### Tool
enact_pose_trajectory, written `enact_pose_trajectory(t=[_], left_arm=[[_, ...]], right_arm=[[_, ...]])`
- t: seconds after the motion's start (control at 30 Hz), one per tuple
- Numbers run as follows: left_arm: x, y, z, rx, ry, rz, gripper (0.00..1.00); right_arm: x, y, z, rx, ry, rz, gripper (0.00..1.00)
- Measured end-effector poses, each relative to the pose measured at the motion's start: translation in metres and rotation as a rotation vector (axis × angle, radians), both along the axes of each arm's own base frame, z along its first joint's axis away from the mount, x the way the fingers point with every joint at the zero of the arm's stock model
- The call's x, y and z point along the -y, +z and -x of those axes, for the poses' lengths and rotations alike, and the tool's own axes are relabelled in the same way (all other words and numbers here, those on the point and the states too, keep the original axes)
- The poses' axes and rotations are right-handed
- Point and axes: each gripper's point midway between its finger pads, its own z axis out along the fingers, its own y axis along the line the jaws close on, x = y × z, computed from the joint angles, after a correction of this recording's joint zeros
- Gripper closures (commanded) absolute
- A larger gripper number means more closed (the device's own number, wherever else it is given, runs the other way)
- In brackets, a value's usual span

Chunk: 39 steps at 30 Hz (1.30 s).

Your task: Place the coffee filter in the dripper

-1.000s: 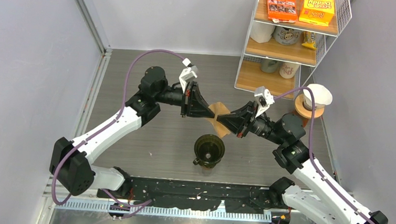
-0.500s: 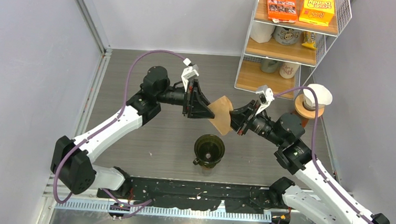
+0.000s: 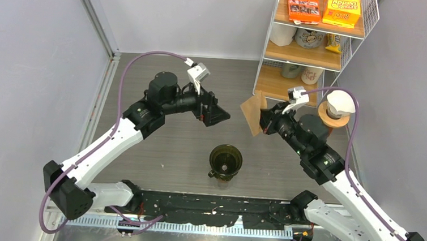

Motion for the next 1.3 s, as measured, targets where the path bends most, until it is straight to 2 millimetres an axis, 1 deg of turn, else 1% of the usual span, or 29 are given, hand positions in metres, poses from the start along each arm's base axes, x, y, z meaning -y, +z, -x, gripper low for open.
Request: enact_pose_trajectory(t=[0.07, 0.13, 0.27, 0.33, 0.4, 0.5, 0.6, 0.73, 0.93, 1.13, 1.3], left_arm=[[0.002, 0.011, -0.006, 0.022, 0.076, -0.015, 0.0], [0.006, 0.024, -0.012, 0.04, 0.128, -0.019, 0.0], [0.02, 0.052, -0.027, 0.056, 0.214, -0.002, 0.0], [0.027, 0.057, -0.035, 0.052, 0.238, -0.002, 0.0], [0.035, 0.056, -0.043, 0.033, 0.262, -0.012, 0.0], [0.046, 0.042, -0.055, 0.002, 0.296, -0.06, 0.0], [0.057, 0.028, -0.057, -0.019, 0.301, -0.104, 0.0], [0.066, 0.015, -0.051, -0.037, 0.292, -0.145, 0.0], [0.069, 0.014, -0.047, -0.037, 0.289, -0.147, 0.0], [0.069, 0.015, -0.048, -0.043, 0.304, -0.143, 0.0], [0.071, 0.015, -0.055, -0.037, 0.355, -0.148, 0.0]], right_arm=[[0.005, -0.001, -0.01, -0.03, -0.06, 0.02, 0.95], [0.006, -0.006, -0.02, -0.056, -0.101, 0.046, 0.95], [0.004, -0.021, -0.025, -0.088, -0.135, 0.098, 0.95], [0.005, -0.024, -0.025, -0.089, -0.15, 0.119, 0.95], [0.005, -0.024, -0.025, -0.08, -0.161, 0.13, 0.95], [0.007, -0.023, -0.027, -0.066, -0.182, 0.148, 0.95], [0.007, -0.025, -0.03, -0.058, -0.205, 0.169, 0.95], [0.005, -0.028, -0.035, -0.058, -0.23, 0.197, 0.95], [0.008, -0.03, -0.041, -0.057, -0.275, 0.22, 0.95], [0.007, -0.024, -0.043, -0.042, -0.288, 0.209, 0.95], [0.001, -0.023, -0.041, -0.037, -0.273, 0.205, 0.95]])
